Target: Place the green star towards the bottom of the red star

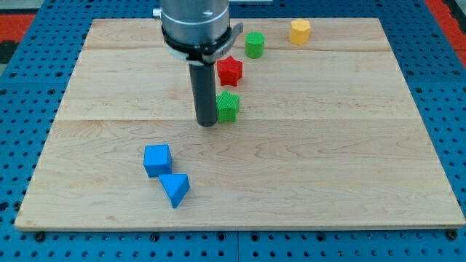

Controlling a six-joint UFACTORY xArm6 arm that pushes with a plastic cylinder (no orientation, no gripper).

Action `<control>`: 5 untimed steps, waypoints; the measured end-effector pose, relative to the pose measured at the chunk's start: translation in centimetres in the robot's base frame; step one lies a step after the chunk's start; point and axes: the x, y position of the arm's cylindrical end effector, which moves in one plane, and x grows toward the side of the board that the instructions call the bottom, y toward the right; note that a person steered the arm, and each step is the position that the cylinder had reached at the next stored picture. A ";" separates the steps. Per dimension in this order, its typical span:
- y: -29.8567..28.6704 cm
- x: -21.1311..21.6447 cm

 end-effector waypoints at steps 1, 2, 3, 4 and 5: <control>5.0 1.0; 4.4 -1.2; 4.2 -1.2; 3.0 0.1; -1.3 -0.1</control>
